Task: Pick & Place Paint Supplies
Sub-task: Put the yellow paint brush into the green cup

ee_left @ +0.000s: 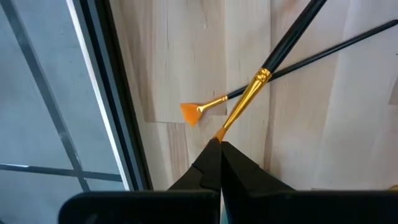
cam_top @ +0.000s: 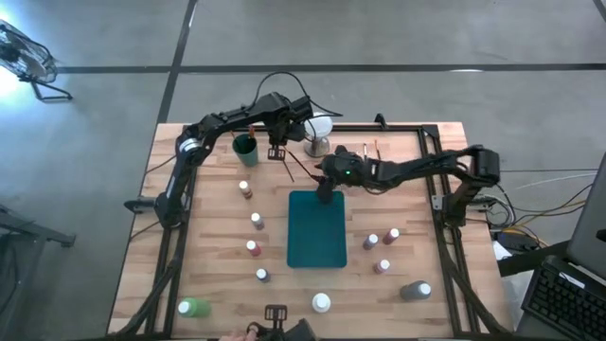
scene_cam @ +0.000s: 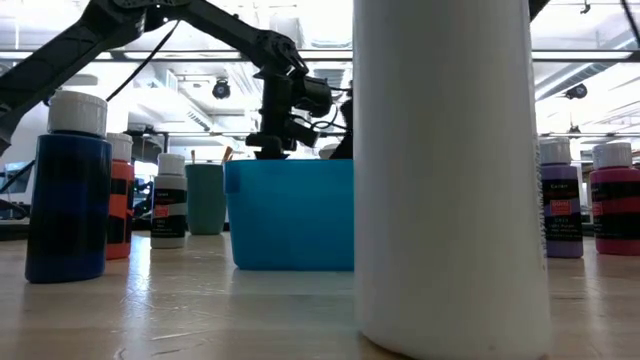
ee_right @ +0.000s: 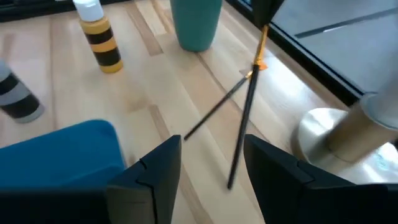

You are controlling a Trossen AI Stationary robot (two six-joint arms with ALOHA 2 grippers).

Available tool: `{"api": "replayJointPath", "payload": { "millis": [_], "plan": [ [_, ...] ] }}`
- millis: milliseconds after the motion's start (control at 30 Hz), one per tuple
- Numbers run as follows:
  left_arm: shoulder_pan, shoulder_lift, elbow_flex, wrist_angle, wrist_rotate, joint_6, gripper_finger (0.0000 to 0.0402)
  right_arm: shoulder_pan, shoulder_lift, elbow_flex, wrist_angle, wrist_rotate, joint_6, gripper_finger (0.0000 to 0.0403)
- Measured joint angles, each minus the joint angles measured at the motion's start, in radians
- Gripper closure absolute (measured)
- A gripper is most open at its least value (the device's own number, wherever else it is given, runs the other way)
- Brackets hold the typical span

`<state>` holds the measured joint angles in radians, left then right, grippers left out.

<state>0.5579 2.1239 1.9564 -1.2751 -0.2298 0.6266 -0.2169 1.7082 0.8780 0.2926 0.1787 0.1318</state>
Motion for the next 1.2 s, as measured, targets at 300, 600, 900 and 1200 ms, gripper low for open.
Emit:
{"api": "replayJointPath", "payload": {
  "millis": [300,600,900,1200],
  "plan": [
    [-0.005,0.0,0.0,-0.001,0.0,-0.002,0.0401,-0.011,0.14,0.102,0.006,0.005,0.011,0.0217],
    [-0.024,0.0,0.0,-0.001,0.0,-0.002,0.0401,-0.028,0.166,0.119,0.013,0.031,0.005,0.0234],
    [-0.051,0.001,0.0,-0.002,0.001,-0.018,0.0401,-0.033,0.17,0.117,-0.012,0.031,0.01,0.0223],
    [-0.07,0.001,0.0,-0.003,0.001,-0.052,0.0401,-0.033,0.17,0.103,-0.031,0.031,0.0,0.0236]
  ]
}}
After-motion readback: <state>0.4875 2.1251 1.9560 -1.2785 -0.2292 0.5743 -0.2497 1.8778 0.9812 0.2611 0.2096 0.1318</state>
